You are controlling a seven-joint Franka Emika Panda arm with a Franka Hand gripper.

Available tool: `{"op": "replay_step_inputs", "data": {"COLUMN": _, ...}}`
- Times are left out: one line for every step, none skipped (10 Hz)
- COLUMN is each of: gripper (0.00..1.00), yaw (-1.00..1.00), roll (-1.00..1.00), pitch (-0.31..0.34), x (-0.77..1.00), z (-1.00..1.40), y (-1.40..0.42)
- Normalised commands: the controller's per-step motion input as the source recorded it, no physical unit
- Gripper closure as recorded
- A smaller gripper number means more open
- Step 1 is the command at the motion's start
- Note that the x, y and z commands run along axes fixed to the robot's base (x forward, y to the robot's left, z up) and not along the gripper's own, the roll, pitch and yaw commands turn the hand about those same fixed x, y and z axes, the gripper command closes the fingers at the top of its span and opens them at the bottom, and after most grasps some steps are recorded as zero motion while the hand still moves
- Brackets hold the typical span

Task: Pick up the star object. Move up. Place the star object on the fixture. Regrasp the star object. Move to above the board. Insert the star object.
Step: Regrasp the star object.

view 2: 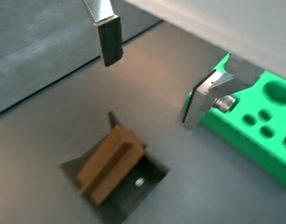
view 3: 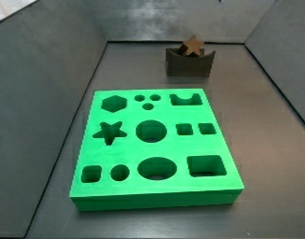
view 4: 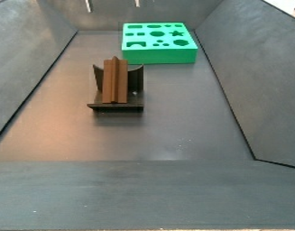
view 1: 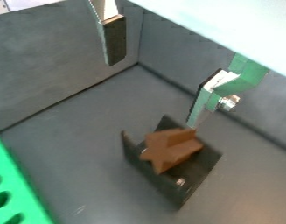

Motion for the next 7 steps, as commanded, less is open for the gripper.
{"op": "replay_step_inputs", "data": {"gripper": 0.0, "yaw": 0.06, "roll": 1.0, "pitch": 0.005, "x": -0.02, "z": 0.01, "y": -0.02}}
{"op": "replay_step_inputs", "data": {"gripper": 0.0, "yaw": 0.06, "roll": 1.0, "pitch": 0.008, "x": 0.0, "z": 0.01, "y": -0.02}}
{"op": "replay_step_inputs", "data": {"gripper": 0.0, "yaw": 0.06, "roll": 1.0, "pitch": 0.015, "x": 0.01, "z": 0.0, "y": -0.02}}
{"op": "replay_step_inputs", "data": {"gripper": 0.0, "yaw": 0.06, "roll": 1.0, "pitch": 0.019, "x": 0.02, "z": -0.01, "y": -0.02}}
{"op": "replay_step_inputs", "data": {"gripper": 0.0, "yaw": 0.07, "roll": 1.0, "pitch": 0.026, "x": 0.04, "z": -0.01, "y": -0.02}}
{"op": "replay_step_inputs", "data": {"gripper": 0.0, "yaw": 0.07, "roll": 1.0, "pitch": 0.039, "x": 0.05, "z": 0.0, "y": -0.03}}
{"op": "replay_step_inputs", "data": {"gripper": 0.0, "yaw": 0.08, "roll": 1.0, "pitch": 0.052, "x": 0.07, "z": -0.01, "y": -0.03}}
